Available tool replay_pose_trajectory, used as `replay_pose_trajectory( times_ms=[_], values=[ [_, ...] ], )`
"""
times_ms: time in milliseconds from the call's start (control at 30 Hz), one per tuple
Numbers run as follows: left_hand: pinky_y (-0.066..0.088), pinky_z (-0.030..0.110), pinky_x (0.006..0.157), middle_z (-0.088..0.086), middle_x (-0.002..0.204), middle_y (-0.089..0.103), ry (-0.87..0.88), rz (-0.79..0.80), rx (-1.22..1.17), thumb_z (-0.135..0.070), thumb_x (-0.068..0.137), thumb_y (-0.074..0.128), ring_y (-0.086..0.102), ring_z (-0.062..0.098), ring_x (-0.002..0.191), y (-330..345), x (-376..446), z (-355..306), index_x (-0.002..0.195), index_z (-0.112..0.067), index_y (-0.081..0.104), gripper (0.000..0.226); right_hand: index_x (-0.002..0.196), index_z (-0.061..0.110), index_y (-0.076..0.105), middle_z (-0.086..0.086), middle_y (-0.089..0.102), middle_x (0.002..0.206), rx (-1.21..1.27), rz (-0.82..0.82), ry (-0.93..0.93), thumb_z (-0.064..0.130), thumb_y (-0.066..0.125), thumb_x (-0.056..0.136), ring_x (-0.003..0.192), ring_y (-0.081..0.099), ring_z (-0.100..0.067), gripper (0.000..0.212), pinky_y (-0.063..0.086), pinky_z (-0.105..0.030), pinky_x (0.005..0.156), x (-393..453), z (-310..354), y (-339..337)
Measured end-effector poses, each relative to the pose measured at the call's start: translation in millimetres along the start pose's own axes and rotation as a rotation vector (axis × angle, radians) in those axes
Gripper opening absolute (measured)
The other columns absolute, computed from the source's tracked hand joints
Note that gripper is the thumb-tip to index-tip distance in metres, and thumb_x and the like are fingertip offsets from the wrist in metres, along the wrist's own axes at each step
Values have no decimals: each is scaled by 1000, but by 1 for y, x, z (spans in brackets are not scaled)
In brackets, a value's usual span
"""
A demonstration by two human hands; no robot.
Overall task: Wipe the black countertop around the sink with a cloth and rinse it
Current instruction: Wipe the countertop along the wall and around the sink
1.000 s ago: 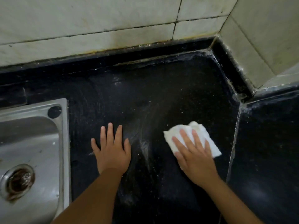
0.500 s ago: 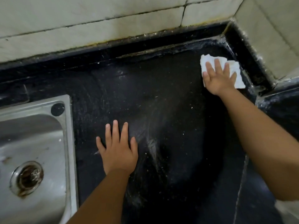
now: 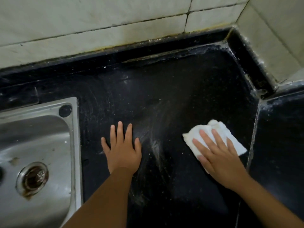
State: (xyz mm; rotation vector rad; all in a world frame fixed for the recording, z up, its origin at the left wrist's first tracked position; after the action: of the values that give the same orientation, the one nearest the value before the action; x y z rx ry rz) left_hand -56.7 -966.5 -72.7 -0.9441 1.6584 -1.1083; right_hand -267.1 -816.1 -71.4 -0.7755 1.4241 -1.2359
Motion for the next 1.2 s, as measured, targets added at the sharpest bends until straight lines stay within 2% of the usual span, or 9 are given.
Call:
replay_pose_trajectory(
  times_ms=[100,167,267,567,667,1000,1100,1167,1200],
  values=[
    [-11,46,112,-2,156,-6,-4,14,1,-42,96,10,-14,17,142,-1,1,-1,146,-29,6,52,130,26,42,-8,54,134,-17,22,118,51,-3,96,127,37,-33,61,44,-62,82,8,-29,-13],
    [-11,46,111,-2,156,-7,0,28,5,-42,96,10,-15,17,141,-1,0,-1,146,-28,5,52,141,28,34,-5,31,150,72,-25,244,61,-5,88,139,23,-33,73,28,-61,101,37,-49,-31],
    [-13,46,111,-2,156,-7,8,31,-13,-45,83,2,-15,18,141,-2,0,-2,146,-29,4,65,148,30,13,3,-2,157,179,-55,421,46,16,98,144,-6,-25,52,1,-50,113,102,-76,-48],
    [-11,45,107,5,153,16,54,-113,-77,-50,80,1,-4,15,138,2,2,1,143,-23,25,72,148,32,4,6,-10,157,184,-43,471,41,15,100,144,-10,-25,50,-4,-49,114,227,-94,-92],
    [-17,42,105,3,155,8,55,-80,-68,-51,77,-5,-6,17,141,4,3,2,145,-25,18,76,148,30,0,4,-13,156,196,-25,507,40,14,100,143,-13,-28,51,-6,-49,114,236,-77,-92],
    [-13,46,111,-1,156,-2,28,-38,-39,-52,69,-15,-11,18,142,2,3,-1,146,-29,9,84,146,38,4,8,-9,156,140,61,110,44,14,99,143,-13,-22,49,-4,-46,113,155,43,-47],
    [-13,45,110,-1,156,-2,31,-43,-52,-52,70,-14,-13,15,141,1,2,-1,146,-28,9,83,143,36,26,4,18,155,62,56,-5,55,0,91,143,12,-25,61,18,-53,110,85,40,-28],
    [-13,45,110,1,155,2,38,-70,-76,-52,73,-11,-15,11,136,1,2,1,145,-27,13,81,136,28,45,-3,40,145,53,3,90,56,0,93,135,31,-31,68,33,-60,97,62,10,-29],
    [-11,46,109,2,155,7,46,-96,-82,-52,75,-7,-13,10,135,2,2,1,145,-26,18,78,138,28,41,-3,34,149,85,11,175,58,2,92,138,26,-31,68,29,-60,101,64,-10,-34]
  ],
)
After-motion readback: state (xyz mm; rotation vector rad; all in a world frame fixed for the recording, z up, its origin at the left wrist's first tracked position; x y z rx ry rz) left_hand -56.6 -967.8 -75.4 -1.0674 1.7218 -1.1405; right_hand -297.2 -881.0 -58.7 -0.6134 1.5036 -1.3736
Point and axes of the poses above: each hand's wrist, its own x-axis towards the middle knuckle, its own y-axis out of the palm, z = x × y, the point moved 4 cm from there along x, towards the middle knuckle
